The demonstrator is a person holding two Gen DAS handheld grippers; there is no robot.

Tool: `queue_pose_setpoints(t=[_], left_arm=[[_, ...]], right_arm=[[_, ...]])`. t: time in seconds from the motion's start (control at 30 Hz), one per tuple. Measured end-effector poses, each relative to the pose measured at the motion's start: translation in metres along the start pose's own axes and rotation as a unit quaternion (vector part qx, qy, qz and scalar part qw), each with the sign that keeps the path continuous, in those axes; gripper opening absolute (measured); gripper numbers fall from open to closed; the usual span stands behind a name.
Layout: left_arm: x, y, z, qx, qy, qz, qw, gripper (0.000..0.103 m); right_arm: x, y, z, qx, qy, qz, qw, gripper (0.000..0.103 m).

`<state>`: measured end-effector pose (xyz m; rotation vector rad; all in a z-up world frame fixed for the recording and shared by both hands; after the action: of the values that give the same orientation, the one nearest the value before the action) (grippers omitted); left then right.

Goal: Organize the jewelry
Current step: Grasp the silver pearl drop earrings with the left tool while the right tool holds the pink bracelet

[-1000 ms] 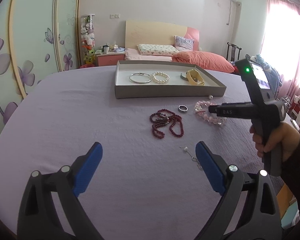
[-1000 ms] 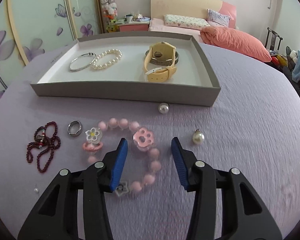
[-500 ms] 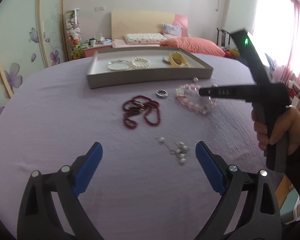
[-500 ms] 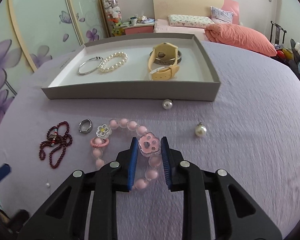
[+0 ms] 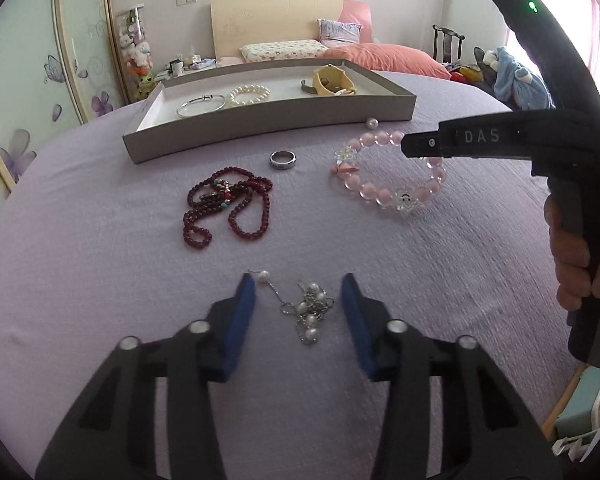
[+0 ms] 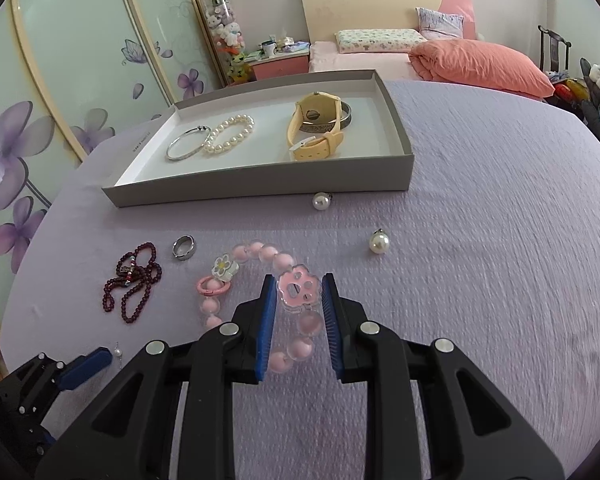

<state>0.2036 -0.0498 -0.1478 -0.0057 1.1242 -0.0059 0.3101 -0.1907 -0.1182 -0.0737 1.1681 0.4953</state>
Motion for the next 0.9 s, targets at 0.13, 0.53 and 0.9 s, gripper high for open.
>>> queue_pose_setpoints(t=[0.13, 0.53, 0.9], left_arm=[[-0.001, -0.006, 0.001, 0.005, 0.002, -0.006, 1.0, 0.021], [0.0, 0.003, 0.01, -0.007, 0.006, -0.023, 0.9997, 0.006], [-0.029, 0.031, 0.026, -0.037, -0.028, -0.021, 0.9987, 0.006]], right_arm=[[0.0, 0.002, -0.001, -0.002, 0.0, 0.002, 1.0, 0.024], [-0.008, 0.009, -0.005, -0.012, -0.005, 0.007, 1.0, 0.024], [-0.031, 0.024, -0.009, -0.033, -0.027, 0.029, 0.999, 0.024]])
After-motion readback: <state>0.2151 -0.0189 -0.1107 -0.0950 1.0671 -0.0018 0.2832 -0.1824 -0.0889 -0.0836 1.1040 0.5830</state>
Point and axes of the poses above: each gripper's, at about its wrist camera, not at the fingertips, and x roughly the way its jaws point, y to its left, z to its top, the point moved 10 cm from there along x, roughly the way its jaws point, and after that the axes turned 15 degrees about y, right-handed, at the moved point
